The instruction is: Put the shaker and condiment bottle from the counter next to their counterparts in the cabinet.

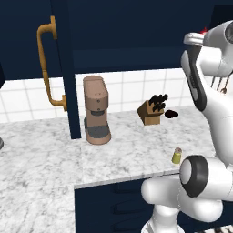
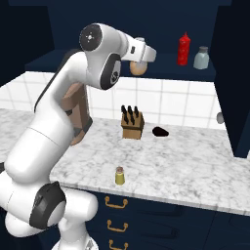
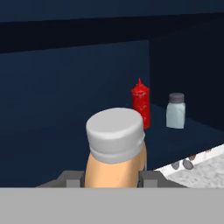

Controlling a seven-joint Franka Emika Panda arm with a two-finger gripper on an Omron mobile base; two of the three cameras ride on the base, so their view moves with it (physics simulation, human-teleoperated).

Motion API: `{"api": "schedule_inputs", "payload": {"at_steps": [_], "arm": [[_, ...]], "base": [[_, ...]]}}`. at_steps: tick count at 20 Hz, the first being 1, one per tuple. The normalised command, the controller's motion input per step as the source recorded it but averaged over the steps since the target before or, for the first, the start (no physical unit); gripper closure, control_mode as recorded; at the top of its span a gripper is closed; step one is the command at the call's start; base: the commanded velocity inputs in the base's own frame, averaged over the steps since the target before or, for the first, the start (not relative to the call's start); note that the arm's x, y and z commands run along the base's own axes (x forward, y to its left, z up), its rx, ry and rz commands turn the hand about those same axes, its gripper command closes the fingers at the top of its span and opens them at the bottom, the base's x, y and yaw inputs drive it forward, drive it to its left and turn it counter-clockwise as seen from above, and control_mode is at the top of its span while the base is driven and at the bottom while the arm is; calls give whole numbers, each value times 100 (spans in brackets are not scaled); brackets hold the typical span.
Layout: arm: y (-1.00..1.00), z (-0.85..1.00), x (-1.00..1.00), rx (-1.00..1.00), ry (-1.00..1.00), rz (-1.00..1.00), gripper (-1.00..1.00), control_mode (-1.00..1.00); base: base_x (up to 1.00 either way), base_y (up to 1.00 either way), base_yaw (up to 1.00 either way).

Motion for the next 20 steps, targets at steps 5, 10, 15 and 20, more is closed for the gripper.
{"api": "schedule_inputs", "payload": {"at_steps": [5,10,15,20], "arm": [[-23,0,38,1,11,0,100,-100],[-24,0,44,1,2,0,100,-100],[-16,0,44,0,0,0,100,-100],[-16,-6,40,0,0,0,100,-100]], "base": [[0,0,0],[0,0,0],[0,0,0],[0,0,0]]}}
